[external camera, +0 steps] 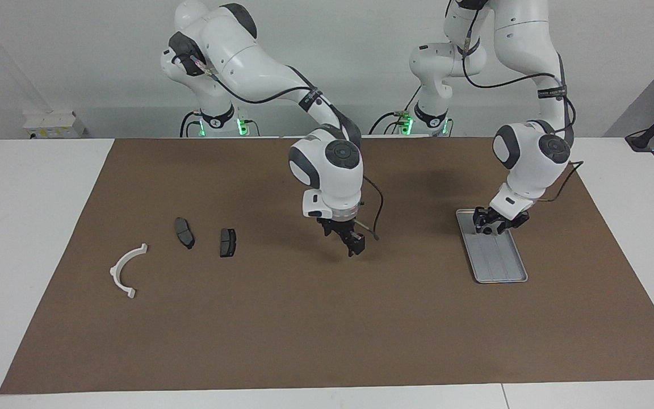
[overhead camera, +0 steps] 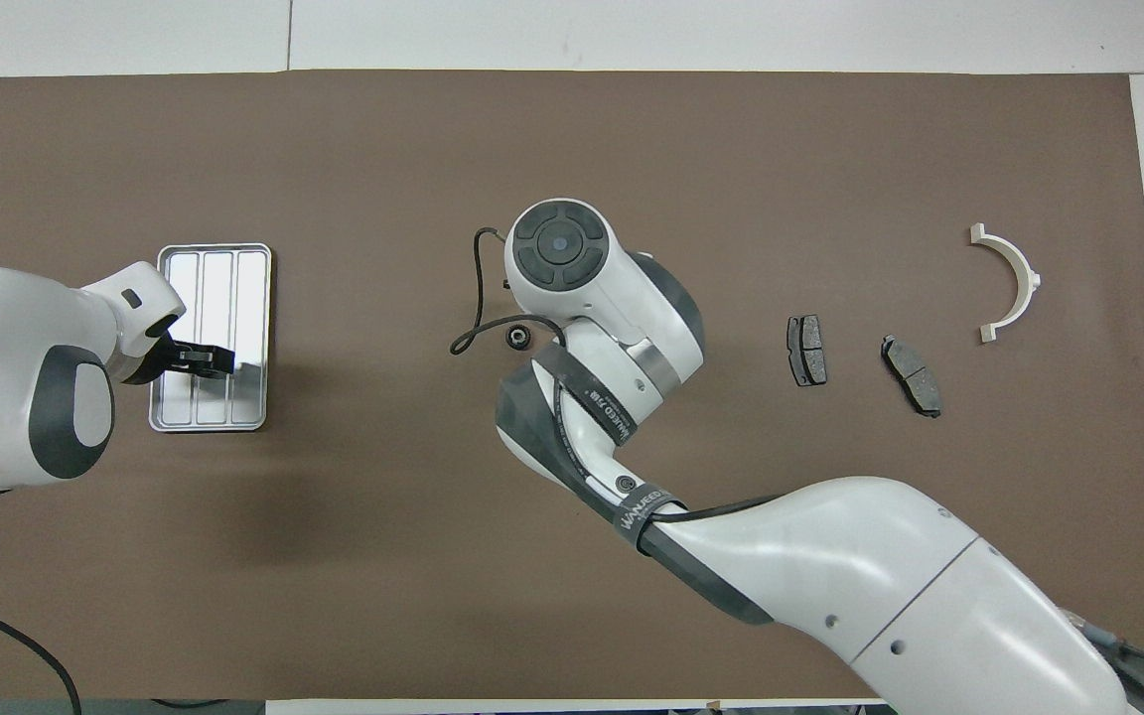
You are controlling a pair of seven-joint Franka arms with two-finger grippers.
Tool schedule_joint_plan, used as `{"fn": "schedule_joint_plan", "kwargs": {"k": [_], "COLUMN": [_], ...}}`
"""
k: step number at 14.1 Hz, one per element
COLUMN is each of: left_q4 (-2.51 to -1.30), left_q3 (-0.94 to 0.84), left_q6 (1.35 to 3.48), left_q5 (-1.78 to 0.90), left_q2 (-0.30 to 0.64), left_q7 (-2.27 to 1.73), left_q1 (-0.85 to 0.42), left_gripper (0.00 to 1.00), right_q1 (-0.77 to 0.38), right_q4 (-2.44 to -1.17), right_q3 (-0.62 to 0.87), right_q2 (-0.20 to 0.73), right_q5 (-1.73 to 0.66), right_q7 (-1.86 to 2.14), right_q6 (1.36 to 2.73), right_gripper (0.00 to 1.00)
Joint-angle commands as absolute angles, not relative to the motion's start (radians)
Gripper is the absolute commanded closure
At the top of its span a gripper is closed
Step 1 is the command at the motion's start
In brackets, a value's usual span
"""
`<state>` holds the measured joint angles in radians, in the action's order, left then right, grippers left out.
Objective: Pick bearing gear from pile to tray
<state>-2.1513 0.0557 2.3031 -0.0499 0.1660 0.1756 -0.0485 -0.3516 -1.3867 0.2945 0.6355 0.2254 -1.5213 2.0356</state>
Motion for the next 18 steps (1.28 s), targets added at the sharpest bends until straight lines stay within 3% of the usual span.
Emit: {"fn": "schedule_joint_plan", "kwargs": {"k": [1, 4, 7, 10, 14, 18], "left_q4": [-1.923, -1.752, -1.727, -1.704, -1.681, -1.712], "left_q3": [0.061, 0.066, 0.063, 0.067, 0.071, 0.071], "left_q6": [2.052, 1.918, 1.966, 2.032, 2.187, 2.244], "left_q5": [-0.038, -0.043, -0.040, -0.037, -0.014, -0.009], "left_q2": [0.166, 0.202, 0.215, 0.312, 0.455, 0.459], "left_q7": [0.005, -0.255, -0.483, -0.621, -0.679, -0.680], "left_q1": [-0.135, -0.294, -0.481, -0.616, -0.652, -0.640], "left_gripper": [0.00, 0.00, 0.00, 0.00, 0.00, 0.01], "right_q1": [-0.263, -0.158, -0.048, 0.061, 0.153, 0.170], "right_q4": [-1.387, -1.388, -1.390, -1.401, -1.402, -1.416], "right_q3": [0.313, 0.311, 0.311, 0.311, 0.310, 0.310], "right_q2": [0.543, 0.463, 0.416, 0.384, 0.374, 0.368], "right_q5": [0.195, 0.146, 0.144, 0.144, 0.144, 0.144], "right_q7": [-1.360, -1.075, -0.773, -0.481, -0.253, -0.245], "right_q6": [1.938, 1.835, 1.769, 1.747, 1.729, 1.727], "right_gripper": [0.00, 0.00, 0.00, 0.00, 0.00, 0.00]}}
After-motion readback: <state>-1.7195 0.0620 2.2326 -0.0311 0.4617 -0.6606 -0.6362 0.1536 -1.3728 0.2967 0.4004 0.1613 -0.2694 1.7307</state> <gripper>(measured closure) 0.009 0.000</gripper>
